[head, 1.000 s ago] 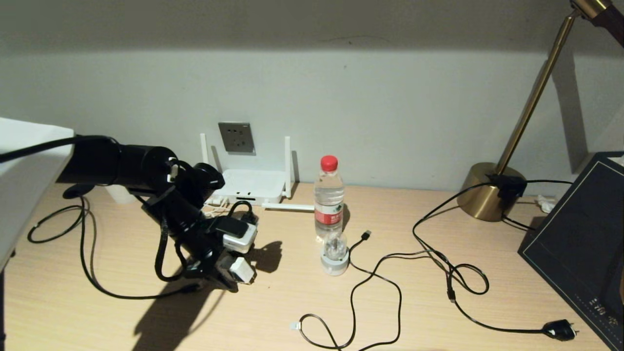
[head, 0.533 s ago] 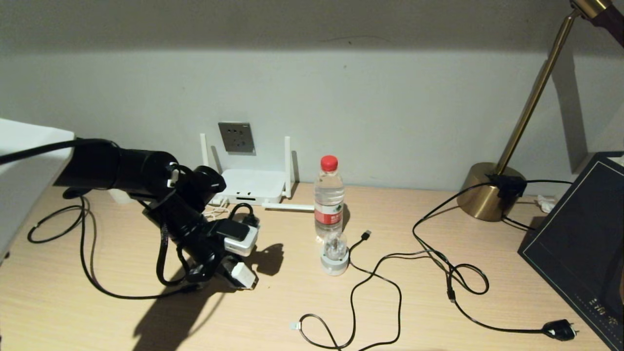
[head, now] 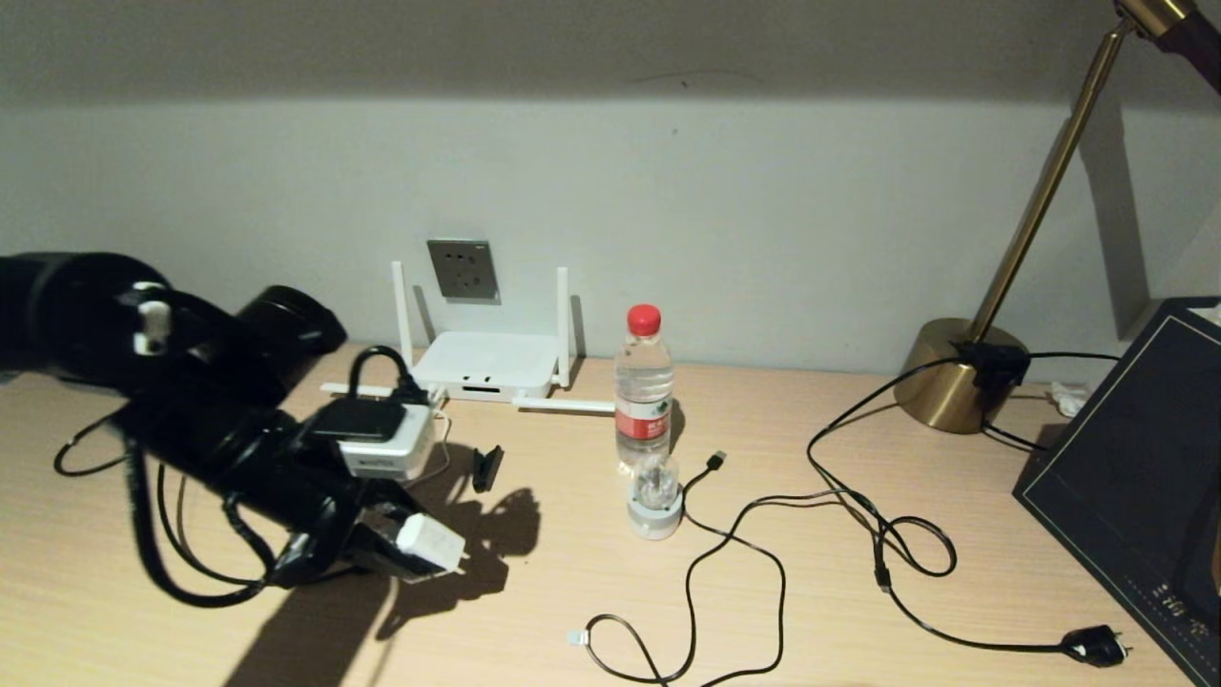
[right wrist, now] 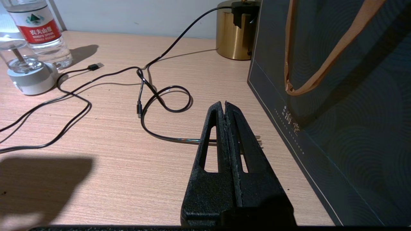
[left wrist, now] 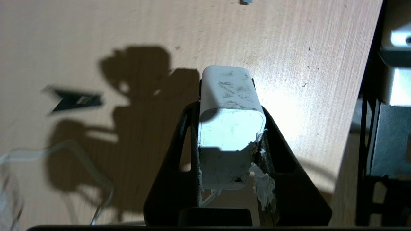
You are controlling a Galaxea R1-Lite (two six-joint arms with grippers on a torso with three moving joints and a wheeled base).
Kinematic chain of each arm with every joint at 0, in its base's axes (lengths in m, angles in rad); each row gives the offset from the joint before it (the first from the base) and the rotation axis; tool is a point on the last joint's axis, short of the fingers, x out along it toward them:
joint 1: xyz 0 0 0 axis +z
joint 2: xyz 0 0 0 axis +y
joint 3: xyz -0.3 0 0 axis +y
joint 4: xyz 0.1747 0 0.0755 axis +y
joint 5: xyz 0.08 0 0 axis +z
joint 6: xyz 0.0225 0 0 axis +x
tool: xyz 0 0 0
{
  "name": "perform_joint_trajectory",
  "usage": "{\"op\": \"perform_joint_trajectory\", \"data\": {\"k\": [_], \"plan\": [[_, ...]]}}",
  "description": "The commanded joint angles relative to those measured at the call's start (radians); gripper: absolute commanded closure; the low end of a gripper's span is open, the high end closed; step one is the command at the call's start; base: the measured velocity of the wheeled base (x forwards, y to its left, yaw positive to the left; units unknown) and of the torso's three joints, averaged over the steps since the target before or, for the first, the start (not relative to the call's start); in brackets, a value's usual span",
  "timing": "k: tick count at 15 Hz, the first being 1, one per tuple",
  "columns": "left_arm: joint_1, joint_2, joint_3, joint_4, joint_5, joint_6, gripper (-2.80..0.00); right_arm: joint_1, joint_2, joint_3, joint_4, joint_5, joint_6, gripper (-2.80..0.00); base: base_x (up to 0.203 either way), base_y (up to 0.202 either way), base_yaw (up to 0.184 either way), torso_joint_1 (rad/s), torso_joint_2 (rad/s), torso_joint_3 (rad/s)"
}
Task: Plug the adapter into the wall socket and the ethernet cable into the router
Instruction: Pick up plug, then align plug and socket
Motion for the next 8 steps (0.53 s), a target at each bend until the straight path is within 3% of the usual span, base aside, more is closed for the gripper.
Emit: {"op": "perform_joint_trajectory", "data": {"k": [1,2,5,6,8], "plan": [[0.109,-0.281,0.075,-0.031,-0.011,-0.084,0.00,0.000,0.002,0.035,-0.001,0.001,0.000,0.00,0.000,0.000,0.000,0.000,0.00,0.000],[0.205,-0.345,0.117,-0.065,-0.028,-0.142,0.00,0.000,0.002,0.035,-0.001,0.001,0.000,0.00,0.000,0.000,0.000,0.000,0.00,0.000],[0.513,-0.442,0.362,-0.292,-0.203,-0.243,0.00,0.000,0.002,0.035,-0.001,0.001,0.000,0.00,0.000,0.000,0.000,0.000,0.00,0.000],[0.587,-0.450,0.481,-0.427,-0.243,-0.258,0.00,0.000,0.002,0.035,-0.001,0.001,0.000,0.00,0.000,0.000,0.000,0.000,0.00,0.000],[0.678,-0.424,0.669,-0.808,-0.294,-0.308,0.00,0.000,0.002,0.035,-0.001,0.001,0.000,0.00,0.000,0.000,0.000,0.000,0.00,0.000]]}}
